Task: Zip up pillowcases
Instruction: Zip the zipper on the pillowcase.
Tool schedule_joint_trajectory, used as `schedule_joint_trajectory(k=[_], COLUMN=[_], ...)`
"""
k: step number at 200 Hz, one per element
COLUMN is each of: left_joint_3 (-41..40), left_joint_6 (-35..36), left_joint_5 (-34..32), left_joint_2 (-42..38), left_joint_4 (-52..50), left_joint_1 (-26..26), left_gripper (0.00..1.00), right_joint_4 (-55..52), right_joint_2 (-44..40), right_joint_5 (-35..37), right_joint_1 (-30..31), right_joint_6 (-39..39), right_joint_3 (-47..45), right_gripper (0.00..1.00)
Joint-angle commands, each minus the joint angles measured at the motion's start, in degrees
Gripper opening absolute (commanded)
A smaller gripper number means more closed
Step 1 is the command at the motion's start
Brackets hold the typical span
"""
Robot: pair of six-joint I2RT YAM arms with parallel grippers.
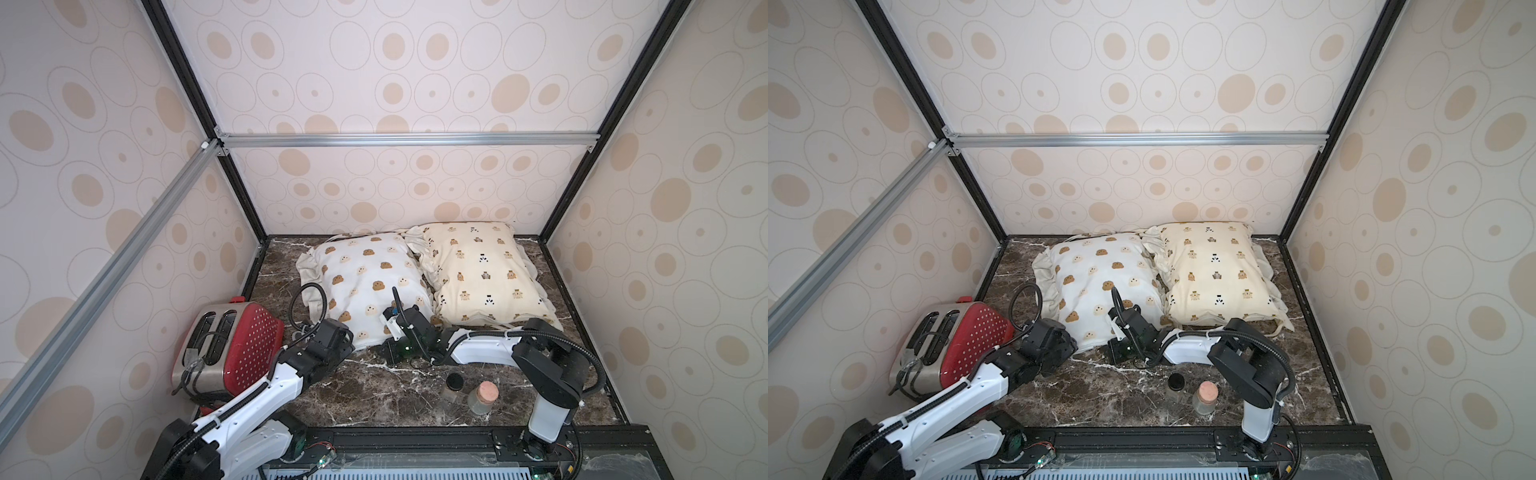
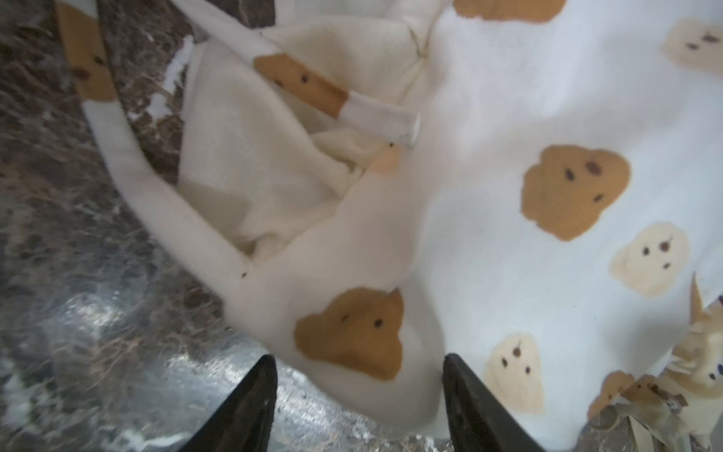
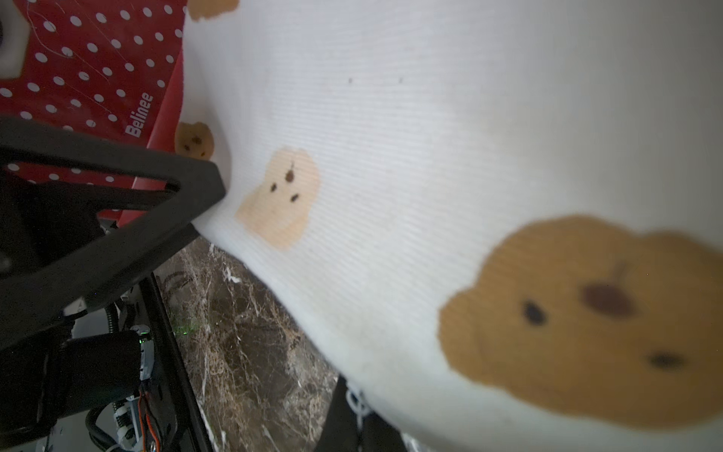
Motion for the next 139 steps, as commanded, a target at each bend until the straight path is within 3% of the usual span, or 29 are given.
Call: schedule_joint_trajectory(k=[1, 16, 43, 86, 139], left_joint_3=[1.1, 0.7, -1.3, 4.7, 5.8], left_joint_6=[-2.2, -3.6, -4.7, 1.0, 5.6], left_joint_5=[-3.6, -4.2, -4.5, -6.1, -5.7], left_joint_2=[3.5, 6.1, 9.1, 10.9, 9.1], left_joint_4=[7.0, 9.4, 16.7, 12.4, 11.1], left_joint_1=[-0.2, -0.2, -0.1, 0.0, 1.8], left_gripper=[0.65, 0.60, 0.38, 0.00, 0.00], right_joint_4=[0.0, 0.1, -0.4, -6.2, -12.6], right_joint_2=[-0.2, -0.2, 0.3, 1.0, 0.5], right_joint_5=[0.1, 0.2, 0.4, 2.7, 5.1], right_joint_1=[0.2, 0.2, 0.2, 0.2, 0.1], right_joint_6=[0.4, 0.5, 0.8, 0.8, 1.5], right_joint_3=[-0.6, -0.5, 0.0, 2.5, 5.1], right_gripper=[0.00, 0.00, 0.00, 0.00, 0.00])
